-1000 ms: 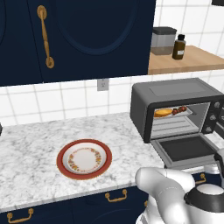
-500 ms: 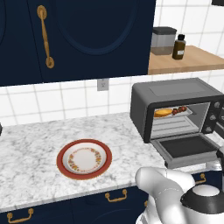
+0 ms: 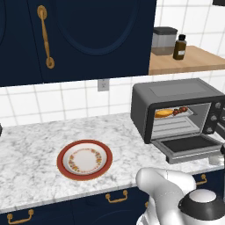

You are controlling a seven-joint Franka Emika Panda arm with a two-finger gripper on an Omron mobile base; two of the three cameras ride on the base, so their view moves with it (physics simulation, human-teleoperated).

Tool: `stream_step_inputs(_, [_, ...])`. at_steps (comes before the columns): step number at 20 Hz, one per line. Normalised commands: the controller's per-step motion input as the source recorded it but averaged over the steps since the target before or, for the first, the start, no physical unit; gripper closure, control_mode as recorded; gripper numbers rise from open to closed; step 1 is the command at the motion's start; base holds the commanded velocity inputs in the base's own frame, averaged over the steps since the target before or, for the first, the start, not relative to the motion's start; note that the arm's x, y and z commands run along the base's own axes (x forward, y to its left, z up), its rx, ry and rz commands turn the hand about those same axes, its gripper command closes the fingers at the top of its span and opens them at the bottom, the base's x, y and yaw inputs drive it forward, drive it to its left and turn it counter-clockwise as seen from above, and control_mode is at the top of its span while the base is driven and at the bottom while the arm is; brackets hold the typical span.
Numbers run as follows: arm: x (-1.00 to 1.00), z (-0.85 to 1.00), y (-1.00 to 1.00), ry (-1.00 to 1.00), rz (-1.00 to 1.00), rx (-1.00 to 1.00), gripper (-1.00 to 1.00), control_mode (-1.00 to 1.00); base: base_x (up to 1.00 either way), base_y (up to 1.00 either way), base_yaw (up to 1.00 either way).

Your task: Pick up the kebab skewer and baguette bread, and place them inside the toaster oven. Close the toaster oven door and start by setting the timer.

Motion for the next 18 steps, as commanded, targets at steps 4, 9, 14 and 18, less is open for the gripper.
stream_step_inputs(4, [0.32,0.53,0.02,-0.07,0.00,0.00,-1.00,-1.00,0.00,0.00,0.00])
stream_step_inputs(9, [0.35,0.52,0.03,-0.07,0.00,0.00,-1.00,-1.00,0.00,0.00,0.00])
stream_step_inputs(14, [0.37,0.46,0.05,-0.06,0.00,0.00,-1.00,-1.00,0.00,0.00,0.00])
stream_step_inputs(18, [0.37,0.39,0.06,-0.05,0.00,0.00,-1.00,-1.00,0.00,0.00,0.00])
